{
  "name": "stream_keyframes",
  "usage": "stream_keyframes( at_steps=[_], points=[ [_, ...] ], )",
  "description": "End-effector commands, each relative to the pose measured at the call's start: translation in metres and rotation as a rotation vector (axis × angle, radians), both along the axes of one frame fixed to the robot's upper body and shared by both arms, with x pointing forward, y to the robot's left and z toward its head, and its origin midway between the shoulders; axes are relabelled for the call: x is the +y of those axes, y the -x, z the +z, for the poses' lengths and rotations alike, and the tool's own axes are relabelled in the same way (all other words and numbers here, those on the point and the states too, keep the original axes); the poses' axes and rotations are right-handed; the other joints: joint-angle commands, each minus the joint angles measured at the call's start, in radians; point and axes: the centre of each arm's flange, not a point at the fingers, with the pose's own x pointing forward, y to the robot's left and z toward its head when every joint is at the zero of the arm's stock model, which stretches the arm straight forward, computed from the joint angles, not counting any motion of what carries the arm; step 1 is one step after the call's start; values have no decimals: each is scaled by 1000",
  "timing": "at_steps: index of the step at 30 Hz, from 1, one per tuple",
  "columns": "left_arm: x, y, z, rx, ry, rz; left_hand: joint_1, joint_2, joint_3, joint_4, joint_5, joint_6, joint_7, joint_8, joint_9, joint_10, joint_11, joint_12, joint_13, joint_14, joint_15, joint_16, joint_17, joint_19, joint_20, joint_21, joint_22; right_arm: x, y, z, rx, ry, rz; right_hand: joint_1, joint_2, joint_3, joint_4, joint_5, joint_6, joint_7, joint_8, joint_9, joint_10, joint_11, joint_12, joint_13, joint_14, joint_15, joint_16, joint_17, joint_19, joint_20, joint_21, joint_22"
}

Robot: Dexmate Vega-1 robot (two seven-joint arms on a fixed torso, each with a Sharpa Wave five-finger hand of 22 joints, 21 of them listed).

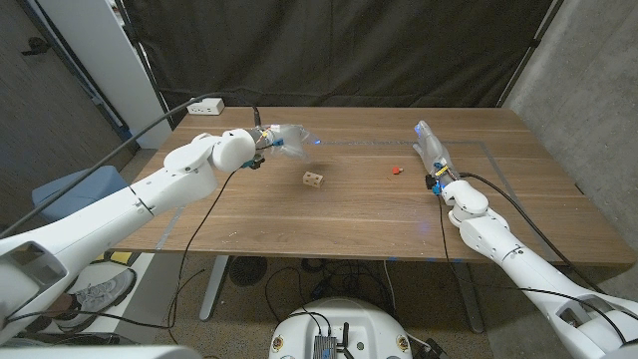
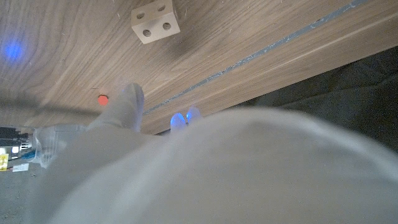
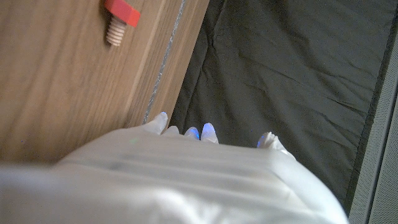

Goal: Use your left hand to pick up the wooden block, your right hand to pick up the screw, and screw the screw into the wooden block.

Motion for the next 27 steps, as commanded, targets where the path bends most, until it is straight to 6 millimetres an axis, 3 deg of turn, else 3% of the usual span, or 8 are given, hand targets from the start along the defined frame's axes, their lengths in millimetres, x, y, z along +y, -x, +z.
stream_keyframes(
  at_steps=[1, 14, 21, 27],
  points=[
    [-20, 1, 1, -41, -201, 49, 30, -10, -3, 2, 6, 5, -10, 2, 4, 16, -4, 7, 5, 1, -1, 5, 2, -19, 13, 2, 2, -4, 0, -2, -2, -15, -5, 13, 1, 5, -3, 7, -3, -2, 3, 3, -1, -4, 4, 3, -23, 4, 4, 3, -2, 12, 6, 6],
    [-31, 1, -4, -90, -318, 132, 68, -25, -10, 5, 5, -4, -9, -4, 4, 20, -5, 7, 9, -3, 1, 3, 3, -45, 17, 1, 3, -6, 2, -5, -1, -26, -15, 12, -1, 5, -5, 6, -5, -3, 4, 3, -2, -5, 4, 3, -24, 9, 5, 3, -2, 17, 6, 6],
    [-35, -1, -9, -88, -349, 153, 98, -30, -15, 7, 3, -31, 12, -15, 5, 18, 6, 4, 12, -9, 8, 1, 3, -56, 22, 3, 3, -6, 3, -5, -2, -29, -21, 11, -2, 5, -6, 6, -7, -4, 3, 3, -4, -7, 3, 3, -25, 12, 4, 3, -3, 18, 6, 6],
    [-37, -3, -12, -76, -355, 150, 112, -32, -20, 9, 2, -36, 14, -15, 5, 14, 10, 2, 14, -8, 12, 3, 3, -62, 37, 4, 3, -4, 3, -6, -3, -34, -23, 11, -2, 5, -6, 6, -7, -4, 3, 3, -4, -6, 4, 3, -26, 13, 4, 3, -4, 19, 6, 6]
  ],
)
